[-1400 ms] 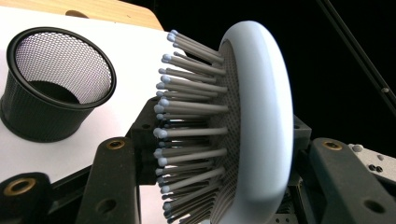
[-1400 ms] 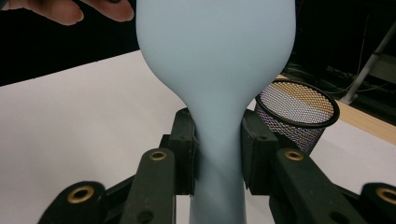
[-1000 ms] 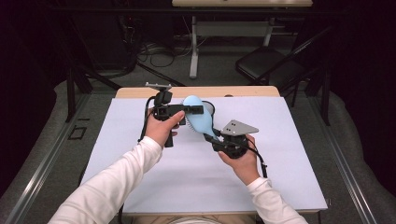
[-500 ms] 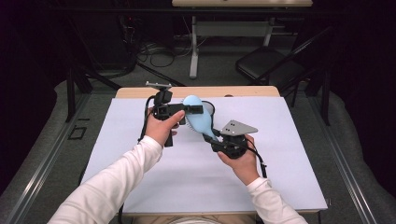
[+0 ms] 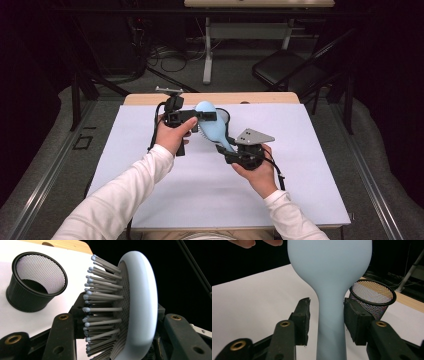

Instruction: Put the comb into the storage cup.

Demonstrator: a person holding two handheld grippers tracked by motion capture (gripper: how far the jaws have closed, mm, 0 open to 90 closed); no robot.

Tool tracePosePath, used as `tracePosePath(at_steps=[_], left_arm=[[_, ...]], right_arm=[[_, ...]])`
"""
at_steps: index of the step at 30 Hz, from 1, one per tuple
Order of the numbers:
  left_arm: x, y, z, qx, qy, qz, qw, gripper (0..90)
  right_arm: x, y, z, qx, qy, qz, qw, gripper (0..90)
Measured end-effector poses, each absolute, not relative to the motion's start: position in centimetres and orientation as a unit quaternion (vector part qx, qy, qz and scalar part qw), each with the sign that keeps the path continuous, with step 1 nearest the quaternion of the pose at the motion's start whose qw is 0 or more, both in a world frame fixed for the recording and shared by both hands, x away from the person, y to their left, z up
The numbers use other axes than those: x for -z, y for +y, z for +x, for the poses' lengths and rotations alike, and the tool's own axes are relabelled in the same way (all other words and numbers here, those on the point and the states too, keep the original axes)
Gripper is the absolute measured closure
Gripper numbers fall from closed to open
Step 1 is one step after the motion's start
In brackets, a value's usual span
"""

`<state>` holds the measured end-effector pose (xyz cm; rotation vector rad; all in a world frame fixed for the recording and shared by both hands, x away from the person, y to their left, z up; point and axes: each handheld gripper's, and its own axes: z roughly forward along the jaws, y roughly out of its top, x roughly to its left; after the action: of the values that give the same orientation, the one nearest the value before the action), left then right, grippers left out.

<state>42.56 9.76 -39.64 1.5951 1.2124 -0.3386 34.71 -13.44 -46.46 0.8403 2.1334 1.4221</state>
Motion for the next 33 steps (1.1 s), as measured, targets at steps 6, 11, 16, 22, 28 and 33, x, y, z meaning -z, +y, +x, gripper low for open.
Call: tracePosePath(at_steps=[6, 11, 16, 22, 28, 33], left_arm=[[39.62, 9.97, 42.71, 0.138, 0.51, 0.666, 0.527, 49.9], [39.62, 10.13, 42.81, 0.135, 0.511, 0.666, 0.526, 49.9], [39.64, 10.2, 42.88, 0.13, 0.512, 0.666, 0.527, 49.9], [39.64, 10.29, 42.96, 0.129, 0.513, 0.665, 0.527, 49.8], [39.66, 10.25, 43.08, 0.128, 0.516, 0.665, 0.524, 49.8], [39.66, 10.26, 43.15, 0.124, 0.519, 0.666, 0.521, 49.7]], right_arm=[[46.45, -13.43, 34.83, -0.519, 0.767, 0.308, 0.219, 45.8], [46.46, -13.38, 34.96, -0.514, 0.768, 0.313, 0.218, 40.2], [46.38, -13.47, 35.04, -0.516, 0.766, 0.317, 0.216, 38.6], [46.21, -13.82, 35.24, -0.531, 0.757, 0.323, 0.204, 37.7], [46.03, -14.11, 35.31, -0.537, 0.752, 0.326, 0.2, 37.2], [45.94, -14.05, 35.27, -0.537, 0.751, 0.325, 0.206, 33.8]])
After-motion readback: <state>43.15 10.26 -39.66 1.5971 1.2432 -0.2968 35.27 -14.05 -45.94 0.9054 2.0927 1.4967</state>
